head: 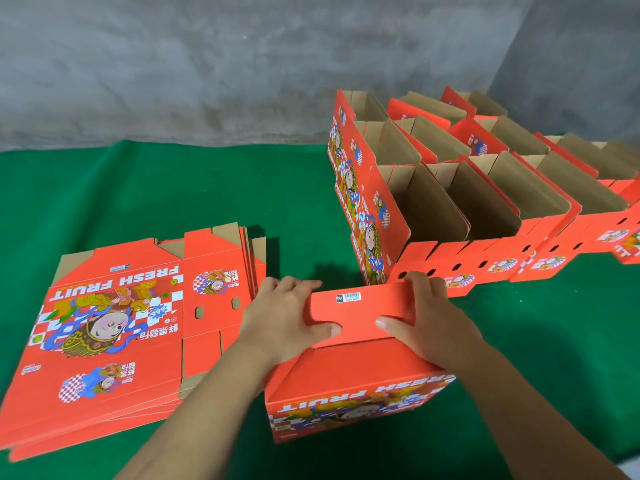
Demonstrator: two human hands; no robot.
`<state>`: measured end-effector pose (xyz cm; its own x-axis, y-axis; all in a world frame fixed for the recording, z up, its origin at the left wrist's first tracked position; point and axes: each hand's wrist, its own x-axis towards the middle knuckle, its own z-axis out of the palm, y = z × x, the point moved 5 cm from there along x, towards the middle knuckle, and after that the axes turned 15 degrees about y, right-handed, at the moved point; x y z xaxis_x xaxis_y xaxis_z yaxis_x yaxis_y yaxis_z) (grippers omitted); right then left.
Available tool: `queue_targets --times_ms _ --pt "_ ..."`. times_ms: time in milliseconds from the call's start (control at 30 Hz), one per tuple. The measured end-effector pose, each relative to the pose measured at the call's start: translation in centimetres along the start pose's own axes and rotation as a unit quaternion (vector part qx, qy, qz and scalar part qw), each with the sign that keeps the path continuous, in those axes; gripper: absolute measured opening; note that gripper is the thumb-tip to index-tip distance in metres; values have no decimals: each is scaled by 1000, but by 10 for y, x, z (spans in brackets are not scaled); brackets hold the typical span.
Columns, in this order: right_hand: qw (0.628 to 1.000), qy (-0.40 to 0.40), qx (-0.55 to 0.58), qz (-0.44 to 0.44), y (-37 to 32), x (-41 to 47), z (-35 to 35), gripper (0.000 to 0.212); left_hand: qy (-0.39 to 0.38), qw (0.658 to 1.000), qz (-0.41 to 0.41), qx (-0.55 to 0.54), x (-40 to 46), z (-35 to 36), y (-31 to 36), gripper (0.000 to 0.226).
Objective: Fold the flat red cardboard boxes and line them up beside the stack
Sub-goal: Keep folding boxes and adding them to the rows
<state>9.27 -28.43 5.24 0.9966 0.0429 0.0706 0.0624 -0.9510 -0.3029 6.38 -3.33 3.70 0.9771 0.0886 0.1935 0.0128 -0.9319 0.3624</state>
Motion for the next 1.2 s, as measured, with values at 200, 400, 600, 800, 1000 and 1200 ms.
queue_targets --times_ms 200,400,600,800,1000,1200 --pt "871 -24 415 263 23 8 -18 51 166 752 -365 -524 -22 -8 -27 26" --pt "839 -40 434 325 20 -4 -24 47 -3 687 -397 -608 -25 -15 -10 49" --pt "714 -93 620 310 21 -2 -47 69 55 736 -315 -596 -28 -67 2 55" --pt "638 -191 646 373 32 -35 -22 69 129 779 -46 -612 -56 -106 8 72" --pt "689 -219 636 269 25 -51 -20 113 16 733 -296 -613 -47 -38 -39 52" --pt "803 -115 571 129 9 -31 -41 155 -35 714 -310 -627 -78 -11 -43 68"
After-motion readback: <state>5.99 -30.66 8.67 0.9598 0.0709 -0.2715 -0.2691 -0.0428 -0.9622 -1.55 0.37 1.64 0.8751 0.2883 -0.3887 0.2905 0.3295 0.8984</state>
